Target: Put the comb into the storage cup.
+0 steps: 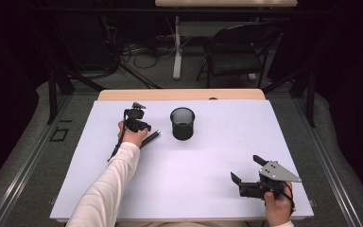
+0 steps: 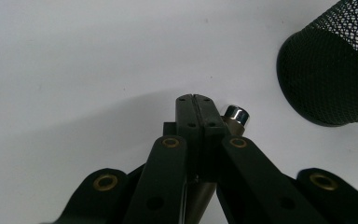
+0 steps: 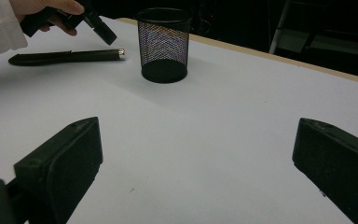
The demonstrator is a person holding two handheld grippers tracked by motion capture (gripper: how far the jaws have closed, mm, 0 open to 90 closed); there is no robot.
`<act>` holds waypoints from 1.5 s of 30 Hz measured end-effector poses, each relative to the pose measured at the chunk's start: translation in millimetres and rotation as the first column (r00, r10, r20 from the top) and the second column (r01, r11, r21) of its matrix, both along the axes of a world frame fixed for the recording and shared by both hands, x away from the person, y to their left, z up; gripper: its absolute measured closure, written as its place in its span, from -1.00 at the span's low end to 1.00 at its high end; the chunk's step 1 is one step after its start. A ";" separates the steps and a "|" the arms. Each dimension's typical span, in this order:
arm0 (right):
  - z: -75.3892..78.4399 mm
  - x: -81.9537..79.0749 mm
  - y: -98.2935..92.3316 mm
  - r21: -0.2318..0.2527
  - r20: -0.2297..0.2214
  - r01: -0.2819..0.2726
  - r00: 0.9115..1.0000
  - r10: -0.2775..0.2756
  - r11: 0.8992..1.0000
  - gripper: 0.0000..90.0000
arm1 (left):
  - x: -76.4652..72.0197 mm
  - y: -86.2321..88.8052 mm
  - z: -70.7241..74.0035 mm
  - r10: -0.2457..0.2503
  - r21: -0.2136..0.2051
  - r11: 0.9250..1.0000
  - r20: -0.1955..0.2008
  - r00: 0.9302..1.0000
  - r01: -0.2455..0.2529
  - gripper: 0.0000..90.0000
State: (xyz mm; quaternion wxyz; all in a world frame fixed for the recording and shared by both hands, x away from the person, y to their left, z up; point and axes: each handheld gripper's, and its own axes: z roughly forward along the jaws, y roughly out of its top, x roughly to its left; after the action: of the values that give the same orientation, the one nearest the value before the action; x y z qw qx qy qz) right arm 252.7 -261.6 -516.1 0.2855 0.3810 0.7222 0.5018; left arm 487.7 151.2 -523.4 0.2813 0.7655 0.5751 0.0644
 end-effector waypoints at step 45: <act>-0.3 0.2 -0.3 -0.003 0.001 0.002 1.000 -0.002 1.000 -0.97 | -19.3 -17.0 -13.1 -0.101 -0.007 0.995 -0.031 0.994 0.101 1.00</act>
State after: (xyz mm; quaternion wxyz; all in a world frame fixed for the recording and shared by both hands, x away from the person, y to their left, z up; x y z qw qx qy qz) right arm 252.9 -261.9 -516.4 0.2869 0.3808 0.7226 0.5005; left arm 468.5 134.3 -536.5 0.2770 0.7938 0.5402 0.0365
